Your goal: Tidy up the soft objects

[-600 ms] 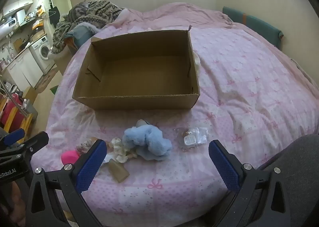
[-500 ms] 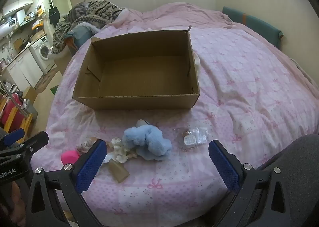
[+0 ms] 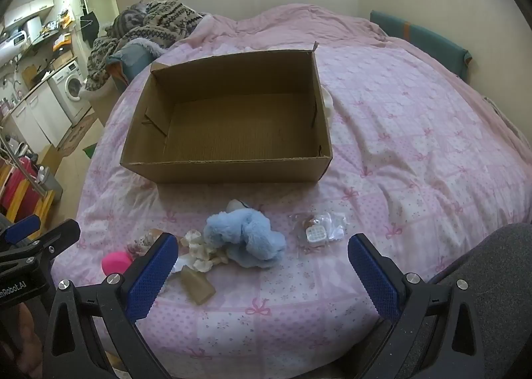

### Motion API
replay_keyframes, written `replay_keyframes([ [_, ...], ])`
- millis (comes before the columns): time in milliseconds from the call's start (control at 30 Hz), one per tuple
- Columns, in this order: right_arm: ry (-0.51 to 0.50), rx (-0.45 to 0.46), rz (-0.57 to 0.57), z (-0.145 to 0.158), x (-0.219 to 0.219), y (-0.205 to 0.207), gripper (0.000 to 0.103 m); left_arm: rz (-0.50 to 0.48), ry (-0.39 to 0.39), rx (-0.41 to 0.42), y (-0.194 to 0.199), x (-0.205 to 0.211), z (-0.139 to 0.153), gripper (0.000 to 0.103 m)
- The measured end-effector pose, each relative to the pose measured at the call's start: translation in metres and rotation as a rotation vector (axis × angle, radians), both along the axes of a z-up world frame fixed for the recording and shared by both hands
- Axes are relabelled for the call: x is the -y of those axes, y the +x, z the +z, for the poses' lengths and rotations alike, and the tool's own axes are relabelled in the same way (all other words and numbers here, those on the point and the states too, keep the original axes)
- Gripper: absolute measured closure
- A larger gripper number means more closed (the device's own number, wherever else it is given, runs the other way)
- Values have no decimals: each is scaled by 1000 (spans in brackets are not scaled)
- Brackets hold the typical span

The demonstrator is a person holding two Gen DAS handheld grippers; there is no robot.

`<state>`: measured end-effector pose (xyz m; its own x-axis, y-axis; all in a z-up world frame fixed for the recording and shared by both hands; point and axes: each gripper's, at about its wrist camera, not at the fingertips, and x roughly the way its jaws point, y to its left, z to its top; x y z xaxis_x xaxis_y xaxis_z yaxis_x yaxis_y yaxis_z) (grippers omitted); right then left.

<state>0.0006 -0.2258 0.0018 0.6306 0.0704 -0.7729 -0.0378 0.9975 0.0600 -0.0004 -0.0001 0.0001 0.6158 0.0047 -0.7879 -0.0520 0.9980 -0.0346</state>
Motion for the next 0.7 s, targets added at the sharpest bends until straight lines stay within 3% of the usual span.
replay_keyframes([
  [700,0,1,1,0,0,0,0,4,-2,0,-2,-1,1,0],
])
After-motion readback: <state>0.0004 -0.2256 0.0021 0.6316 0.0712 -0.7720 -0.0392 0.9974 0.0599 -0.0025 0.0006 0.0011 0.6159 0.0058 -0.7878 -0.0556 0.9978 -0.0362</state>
